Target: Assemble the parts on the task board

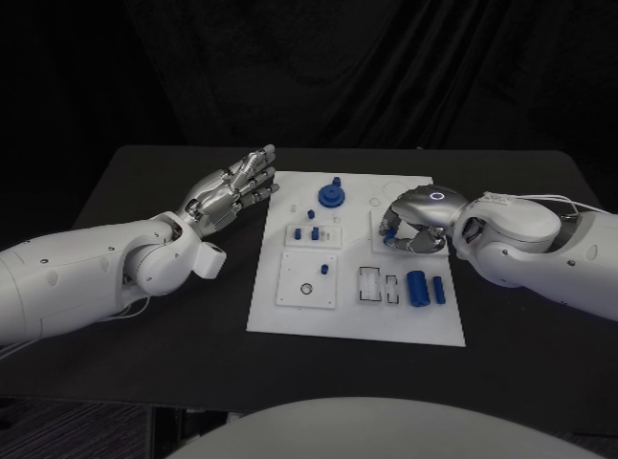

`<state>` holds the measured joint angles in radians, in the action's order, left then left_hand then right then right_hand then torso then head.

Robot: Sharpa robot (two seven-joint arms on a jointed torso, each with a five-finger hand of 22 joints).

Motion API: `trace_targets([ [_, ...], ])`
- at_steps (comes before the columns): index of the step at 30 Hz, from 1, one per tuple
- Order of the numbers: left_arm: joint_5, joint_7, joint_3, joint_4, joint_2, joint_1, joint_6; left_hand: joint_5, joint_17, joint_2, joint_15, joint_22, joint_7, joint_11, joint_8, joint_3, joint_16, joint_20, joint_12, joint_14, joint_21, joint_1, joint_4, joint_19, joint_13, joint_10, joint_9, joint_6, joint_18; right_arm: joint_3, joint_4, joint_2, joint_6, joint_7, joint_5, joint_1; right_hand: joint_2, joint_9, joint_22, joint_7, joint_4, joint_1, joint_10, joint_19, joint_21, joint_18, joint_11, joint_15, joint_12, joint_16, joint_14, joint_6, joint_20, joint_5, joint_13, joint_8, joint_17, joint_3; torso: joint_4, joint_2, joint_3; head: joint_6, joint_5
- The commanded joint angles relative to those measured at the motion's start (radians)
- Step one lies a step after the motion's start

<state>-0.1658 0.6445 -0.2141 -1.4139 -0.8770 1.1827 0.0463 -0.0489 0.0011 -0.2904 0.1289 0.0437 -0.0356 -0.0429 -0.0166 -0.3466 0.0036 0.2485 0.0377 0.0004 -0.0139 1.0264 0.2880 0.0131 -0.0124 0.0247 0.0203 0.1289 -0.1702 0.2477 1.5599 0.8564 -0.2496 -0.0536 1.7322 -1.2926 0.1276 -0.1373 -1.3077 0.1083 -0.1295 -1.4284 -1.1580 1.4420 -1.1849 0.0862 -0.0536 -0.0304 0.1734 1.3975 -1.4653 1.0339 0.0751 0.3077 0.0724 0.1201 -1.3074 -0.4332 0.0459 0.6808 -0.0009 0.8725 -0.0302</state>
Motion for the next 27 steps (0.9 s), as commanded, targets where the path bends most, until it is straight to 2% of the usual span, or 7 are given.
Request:
trace_targets([
  [1,-0.001,0.012,0.001,-0.002,-0.002,-0.002,0.019,-0.019,-0.001,0.014,0.011,-0.001,0.005,-0.009,-0.005,0.011,-0.004,0.008,0.002,0.0,0.001,0.028,-0.005,0.005,-0.001,0.0,0.001,0.0,-0.008,-0.001,0.021,0.011,-0.046,0.001,0.006,-0.008,0.002,-0.002,-0.165,0.001,0.002,-0.01,-0.01,-0.003,0.0,-0.012,-0.001,-0.008,-0.002,-0.005,-0.038,0.01,-0.006,-0.002,0.001,0.007,-0.005,-0.007,-0.0011,-0.001,0.0005,0.0,-0.004],
  [3,-0.001,0.013,0.001,-0.003,-0.003,-0.002,0.021,-0.048,-0.001,0.024,0.01,-0.001,0.003,-0.009,-0.005,0.014,-0.004,0.011,0.002,0.0,0.001,0.043,-0.013,0.005,0.0,0.0,0.001,-0.001,-0.008,-0.001,0.034,0.019,-0.054,0.0,0.006,-0.014,0.002,-0.002,-0.165,0.001,0.002,-0.01,-0.01,-0.003,0.0,-0.012,-0.001,-0.008,-0.002,-0.006,-0.038,0.011,-0.006,-0.002,0.001,0.007,-0.003,-0.007,-0.0012,-0.001,-0.0002,0.0,-0.005],
  [4,-0.001,0.013,0.001,-0.003,-0.003,-0.002,0.021,-0.093,-0.001,0.032,0.01,-0.001,-0.006,-0.011,-0.005,0.023,-0.004,0.015,0.002,0.0,0.001,0.066,-0.026,0.005,0.0,-0.001,0.0,-0.003,-0.009,-0.001,0.04,0.023,-0.058,-0.001,0.006,-0.019,0.002,-0.002,-0.165,0.001,0.002,-0.01,-0.011,-0.004,0.002,-0.011,0.0,-0.008,-0.002,-0.008,-0.037,0.011,-0.006,-0.002,0.001,0.007,-0.001,-0.007,-0.0013,-0.001,-0.0002,0.0,-0.006],
  [13,-0.001,0.013,0.001,-0.002,-0.003,-0.003,0.024,-0.177,-0.001,0.029,0.012,-0.002,-0.022,-0.014,-0.003,0.049,-0.004,0.019,0.003,0.0,0.001,0.104,-0.037,0.005,0.0,-0.003,-0.001,-0.01,-0.009,-0.001,0.126,0.064,-0.09,-0.014,0.006,-0.074,0.004,-0.004,-0.165,0.003,0.006,-0.01,-0.018,-0.004,0.002,-0.012,0.0,-0.003,-0.003,-0.012,-0.036,0.014,-0.004,-0.002,0.001,0.008,0.004,-0.008,-0.0006,-0.001,-0.0006,0.0,-0.007],
  [20,-0.001,0.013,0.001,0.002,0.0,-0.003,0.026,-0.19,-0.001,0.029,0.012,-0.002,-0.026,-0.015,-0.003,0.053,-0.004,0.019,0.003,0.0,0.0,0.11,-0.039,0.005,0.0,-0.003,-0.001,-0.011,-0.009,-0.001,0.206,0.066,-0.07,0.002,-0.017,-0.09,0.008,-0.006,-0.165,0.008,0.017,-0.017,-0.028,-0.004,0.0,-0.013,-0.001,0.006,-0.007,-0.015,-0.034,0.015,0.001,-0.002,0.001,0.007,0.007,-0.013,-0.0002,0.001,-0.0009,0.0,-0.005],
  [25,-0.001,0.016,0.001,0.005,0.004,-0.003,0.028,-0.194,-0.001,0.027,0.012,-0.003,-0.027,-0.015,-0.003,0.055,-0.004,0.019,0.002,0.0,0.001,0.111,-0.039,0.005,0.0,-0.004,-0.001,-0.012,-0.009,-0.001,0.235,0.021,-0.042,0.017,-0.015,-0.077,0.01,-0.006,-0.166,0.013,0.026,-0.025,-0.034,-0.004,-0.001,-0.013,-0.004,0.01,-0.011,-0.013,-0.035,0.011,0.005,-0.001,0.0,0.003,0.005,-0.019,0.0003,0.001,-0.0016,0.0,-0.002],
  [27,-0.001,0.02,0.001,0.005,0.006,-0.004,0.028,-0.173,-0.001,0.025,0.009,-0.003,-0.029,-0.015,-0.004,0.05,-0.004,0.018,0.003,0.0,0.001,0.097,-0.018,0.005,0.0,-0.004,-0.001,-0.011,-0.009,-0.001,0.234,0.0,-0.04,0.023,0.009,-0.065,0.01,-0.007,-0.165,0.014,0.029,-0.028,-0.036,-0.005,0.0,-0.013,-0.005,0.011,-0.012,-0.014,-0.035,0.01,0.006,-0.001,0.0,0.001,0.005,-0.021,0.0005,0.001,-0.0019,0.0,0.002],
])
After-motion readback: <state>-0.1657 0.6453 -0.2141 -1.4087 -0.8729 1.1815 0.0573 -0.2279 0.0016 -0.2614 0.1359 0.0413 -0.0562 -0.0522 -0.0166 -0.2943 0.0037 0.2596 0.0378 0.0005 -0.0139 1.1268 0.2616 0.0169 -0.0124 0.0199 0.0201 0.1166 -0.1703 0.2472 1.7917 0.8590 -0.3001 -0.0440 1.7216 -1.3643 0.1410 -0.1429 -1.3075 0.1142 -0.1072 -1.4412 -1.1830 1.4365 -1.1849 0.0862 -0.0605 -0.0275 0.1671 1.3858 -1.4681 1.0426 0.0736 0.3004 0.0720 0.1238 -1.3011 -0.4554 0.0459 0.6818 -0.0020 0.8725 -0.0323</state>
